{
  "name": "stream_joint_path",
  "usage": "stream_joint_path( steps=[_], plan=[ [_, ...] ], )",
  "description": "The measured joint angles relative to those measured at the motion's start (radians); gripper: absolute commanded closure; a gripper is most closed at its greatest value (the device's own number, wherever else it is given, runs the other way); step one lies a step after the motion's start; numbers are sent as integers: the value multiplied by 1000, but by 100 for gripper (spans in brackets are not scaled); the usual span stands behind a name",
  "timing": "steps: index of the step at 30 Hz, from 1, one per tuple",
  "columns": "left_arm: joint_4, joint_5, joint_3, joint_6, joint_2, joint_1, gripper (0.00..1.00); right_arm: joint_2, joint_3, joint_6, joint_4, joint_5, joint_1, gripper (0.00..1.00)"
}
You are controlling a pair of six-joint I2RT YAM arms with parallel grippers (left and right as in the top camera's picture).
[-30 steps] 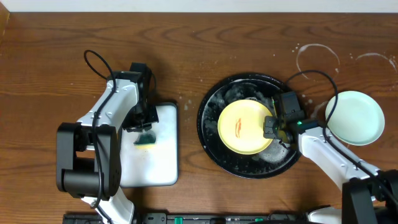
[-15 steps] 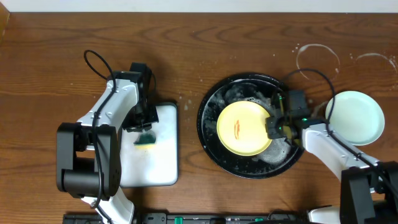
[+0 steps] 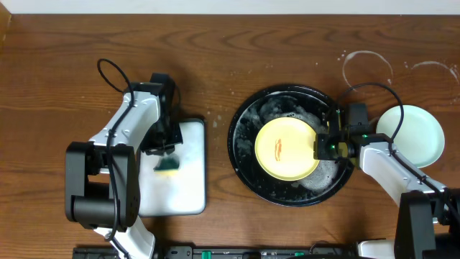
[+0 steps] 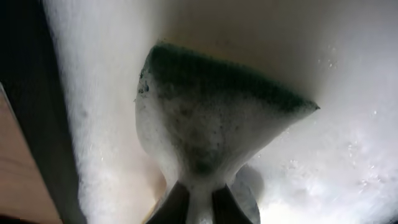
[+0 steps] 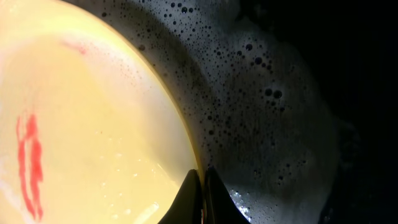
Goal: Clean dirty plates on tray and stack at the side
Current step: 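Hold the yellow plate tilted in the soapy tray with the right gripper, then move the left gripper with sponge over and scrub the yellow plate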
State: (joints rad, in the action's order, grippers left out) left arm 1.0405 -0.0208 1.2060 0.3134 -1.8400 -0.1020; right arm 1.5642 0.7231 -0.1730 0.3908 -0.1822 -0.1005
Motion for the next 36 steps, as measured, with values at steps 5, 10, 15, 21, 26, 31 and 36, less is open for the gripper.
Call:
stream_joint_path(
  steps=[5,10,15,21,26,31,36],
  plan=[
    [-37,0,-6,0,0,0,92,0,0,-2,-18,18,0,99],
    [-187,0,-76,0,18,0,92,0,0,-2,-26,22,0,99],
    [-238,0,-121,0,47,0,92,0,0,-2,-28,23,0,99],
    [-129,0,-65,0,47,0,93,0,0,-2,-29,25,0,99],
    [42,-29,45,0,64,0,92,0,0,-2,-29,26,0,99],
    [59,-117,77,0,148,0,92,0,0,-2,-29,26,0,99],
    [11,-146,74,0,159,-13,92,0,0,-2,-30,26,0,99]
  ],
)
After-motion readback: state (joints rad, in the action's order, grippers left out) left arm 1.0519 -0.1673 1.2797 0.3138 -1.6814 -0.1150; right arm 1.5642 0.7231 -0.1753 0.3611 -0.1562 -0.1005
